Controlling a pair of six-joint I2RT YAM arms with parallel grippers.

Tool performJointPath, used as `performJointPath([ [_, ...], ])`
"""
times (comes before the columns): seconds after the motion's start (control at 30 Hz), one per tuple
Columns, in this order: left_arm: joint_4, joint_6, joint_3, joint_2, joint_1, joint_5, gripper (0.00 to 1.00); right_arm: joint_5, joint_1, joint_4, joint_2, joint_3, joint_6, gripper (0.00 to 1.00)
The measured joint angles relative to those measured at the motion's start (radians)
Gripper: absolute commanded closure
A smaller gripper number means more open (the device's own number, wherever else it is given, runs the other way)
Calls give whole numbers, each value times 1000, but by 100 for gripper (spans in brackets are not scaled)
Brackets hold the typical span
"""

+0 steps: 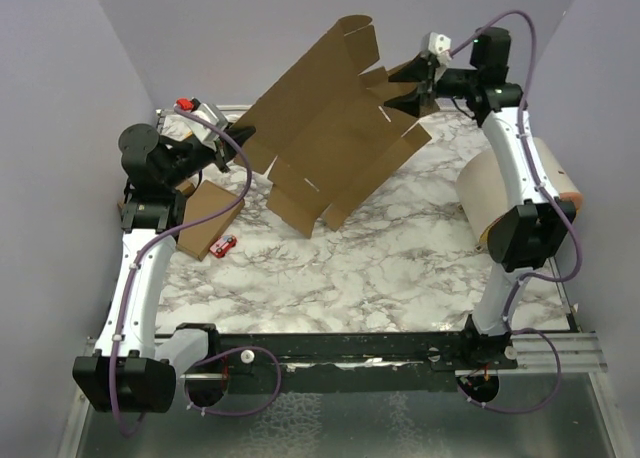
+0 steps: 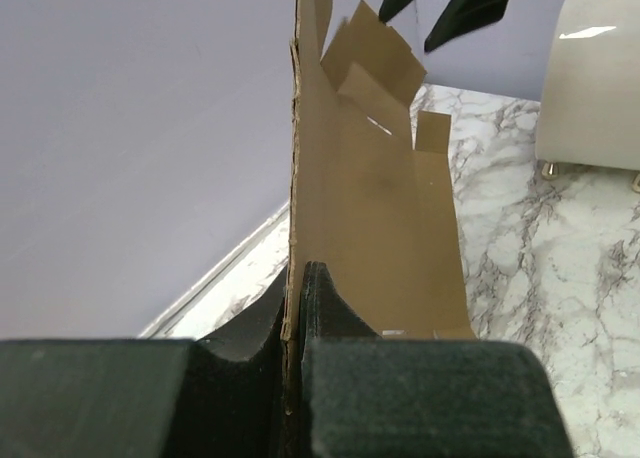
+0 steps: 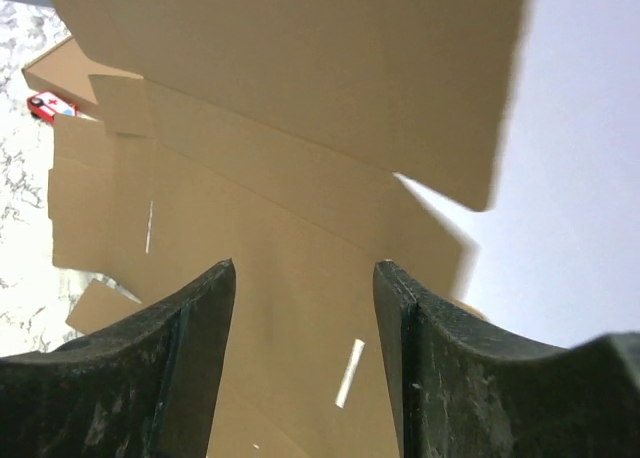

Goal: Fold the paper box

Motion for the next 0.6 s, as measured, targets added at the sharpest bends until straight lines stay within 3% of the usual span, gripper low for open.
performJointPath([
  [0.3,5,45,14,-5,0,48,100,-43,-217,90,-80,124,186,66],
  [0.43,4,48,106,26,0,99,100,-45,-208,127,-82,139,243,79],
  [0.6,15,40,204,66,5,188,100,-50,-192,132,-82,139,277,81],
])
